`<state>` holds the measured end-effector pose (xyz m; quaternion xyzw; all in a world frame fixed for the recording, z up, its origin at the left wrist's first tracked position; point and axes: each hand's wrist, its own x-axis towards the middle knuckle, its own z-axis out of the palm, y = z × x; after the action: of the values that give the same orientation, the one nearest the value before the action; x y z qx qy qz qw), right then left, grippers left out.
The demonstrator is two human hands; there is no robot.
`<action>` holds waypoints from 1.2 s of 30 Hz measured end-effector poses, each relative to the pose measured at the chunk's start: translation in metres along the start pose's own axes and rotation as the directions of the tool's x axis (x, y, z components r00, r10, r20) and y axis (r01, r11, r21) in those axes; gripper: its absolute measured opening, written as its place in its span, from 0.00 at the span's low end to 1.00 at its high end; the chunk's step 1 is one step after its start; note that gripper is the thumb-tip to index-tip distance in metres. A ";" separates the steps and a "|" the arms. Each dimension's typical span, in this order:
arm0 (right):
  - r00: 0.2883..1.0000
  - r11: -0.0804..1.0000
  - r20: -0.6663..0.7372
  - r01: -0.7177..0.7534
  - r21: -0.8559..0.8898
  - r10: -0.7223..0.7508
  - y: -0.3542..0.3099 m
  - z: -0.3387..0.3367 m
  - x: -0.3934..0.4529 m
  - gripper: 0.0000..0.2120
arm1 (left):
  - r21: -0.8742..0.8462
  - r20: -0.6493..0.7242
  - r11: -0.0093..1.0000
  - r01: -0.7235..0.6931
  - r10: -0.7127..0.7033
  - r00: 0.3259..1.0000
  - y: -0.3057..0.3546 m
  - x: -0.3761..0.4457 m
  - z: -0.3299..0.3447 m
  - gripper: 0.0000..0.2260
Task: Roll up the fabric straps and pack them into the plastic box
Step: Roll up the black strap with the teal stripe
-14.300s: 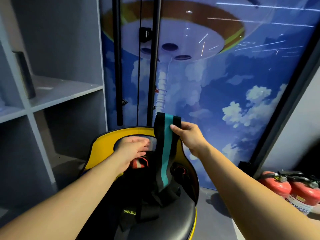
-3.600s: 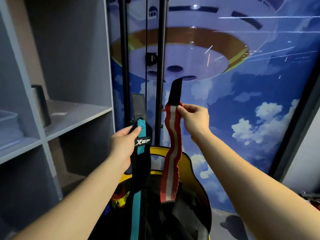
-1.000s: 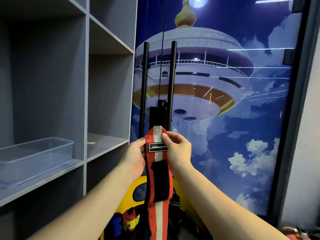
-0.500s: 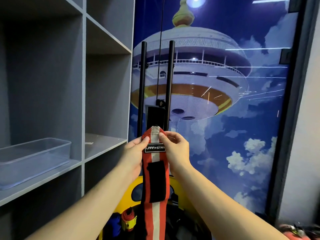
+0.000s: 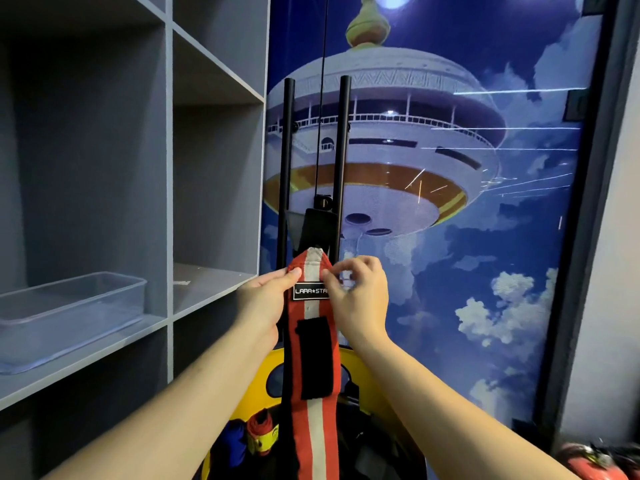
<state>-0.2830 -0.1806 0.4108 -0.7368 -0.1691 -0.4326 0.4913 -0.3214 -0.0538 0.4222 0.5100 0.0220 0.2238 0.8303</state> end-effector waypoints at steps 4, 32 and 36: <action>0.979 0.982 0.191 -0.099 0.163 0.067 -0.015 0.001 -0.015 0.13 | 0.117 0.115 0.986 -0.120 0.107 0.988 -0.003 -0.009 0.004 0.08; 0.903 0.800 0.280 -0.422 0.426 0.327 0.005 -0.030 -0.008 0.10 | 0.208 0.286 0.975 -0.074 0.012 0.958 -0.005 -0.019 -0.008 0.06; 0.890 0.772 0.334 -0.442 0.458 0.311 -0.004 -0.041 -0.016 0.09 | 0.211 0.264 0.975 -0.073 0.015 0.964 -0.005 -0.028 -0.013 0.05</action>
<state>-0.3145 -0.2119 0.4064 -0.6407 -0.1857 -0.1703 0.7253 -0.3487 -0.0558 0.4063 0.6235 -0.0745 0.1694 0.7596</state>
